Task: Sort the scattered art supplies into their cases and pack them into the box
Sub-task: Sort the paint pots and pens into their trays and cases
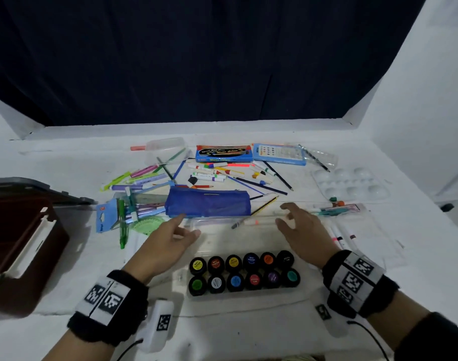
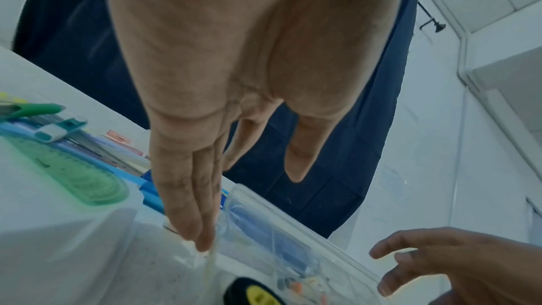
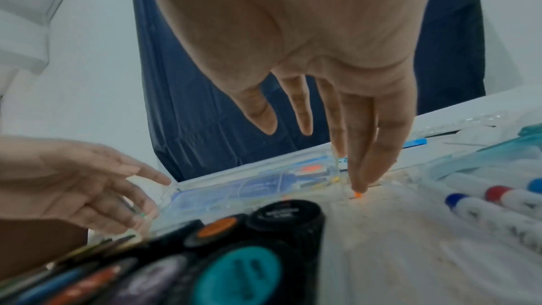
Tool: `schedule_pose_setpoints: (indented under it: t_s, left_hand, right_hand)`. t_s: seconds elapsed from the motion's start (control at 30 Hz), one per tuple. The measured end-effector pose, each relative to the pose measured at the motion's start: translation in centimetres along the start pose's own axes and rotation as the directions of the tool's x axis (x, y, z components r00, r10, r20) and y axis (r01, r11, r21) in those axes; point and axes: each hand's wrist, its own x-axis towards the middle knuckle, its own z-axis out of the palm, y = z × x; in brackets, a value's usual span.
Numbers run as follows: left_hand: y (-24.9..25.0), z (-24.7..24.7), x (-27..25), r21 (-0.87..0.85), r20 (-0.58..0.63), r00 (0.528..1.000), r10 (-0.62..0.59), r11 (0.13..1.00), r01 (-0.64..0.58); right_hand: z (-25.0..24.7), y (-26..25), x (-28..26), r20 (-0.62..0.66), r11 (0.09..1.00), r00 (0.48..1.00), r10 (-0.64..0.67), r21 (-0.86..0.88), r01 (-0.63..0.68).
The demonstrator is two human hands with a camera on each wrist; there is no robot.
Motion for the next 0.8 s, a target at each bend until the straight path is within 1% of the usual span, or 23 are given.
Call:
schedule_pose_setpoints:
  t_s: [0.07,0.2,0.27,0.33,0.47,0.57,0.63,0.7,0.8]
  left_hand:
    - [-0.5,0.1,-1.5,-0.081,-0.031,1.000,0.000,0.997,-0.003]
    - [-1.0,0.6,-5.1,-0.198,-0.104,0.994,0.030,0.979,-0.051]
    - [-1.7,0.8,-6.3,-0.255,-0.123,0.992,0.041,0.964,-0.071]
    - [-2.2,1.2,-7.3,-0.260,-0.133,0.990,0.047,0.962,-0.080]
    - [-2.9,2.5,-8.7,-0.145,-0.197,0.977,0.083,0.983,-0.113]
    - [-3.6,3.2,-8.9,-0.098,-0.227,0.970,0.091,0.988,-0.116]
    - [-3.9,3.3,-8.7,-0.054,-0.267,0.957,0.112,0.990,-0.131]
    - [-4.0,3.4,-8.4,0.021,-0.288,0.946,0.148,0.989,-0.149]
    - [-4.1,3.6,-8.0,0.144,-0.311,0.936,0.166,0.981,-0.126]
  right_hand:
    - [-0.2,0.1,-1.0,-0.068,0.995,0.998,0.005,0.098,0.002]
    - [-0.4,0.3,-3.8,-0.178,0.976,0.984,-0.020,0.210,0.058]
    - [-0.4,0.7,-5.1,-0.199,0.962,0.980,-0.012,0.264,0.066]
    - [-0.3,1.3,-6.1,-0.195,0.963,0.981,-0.023,0.259,0.074]
    - [0.2,2.5,-7.6,-0.181,0.975,0.979,-0.089,0.183,0.123]
    - [0.7,3.2,-7.7,-0.162,0.983,0.978,-0.130,0.106,0.149]
    - [0.8,3.5,-7.5,-0.137,0.989,0.982,-0.130,0.053,0.139]
    - [0.8,3.6,-7.1,-0.092,0.994,0.991,-0.098,0.041,0.102]
    - [0.5,3.4,-6.6,-0.036,0.997,0.998,-0.060,0.039,0.062]
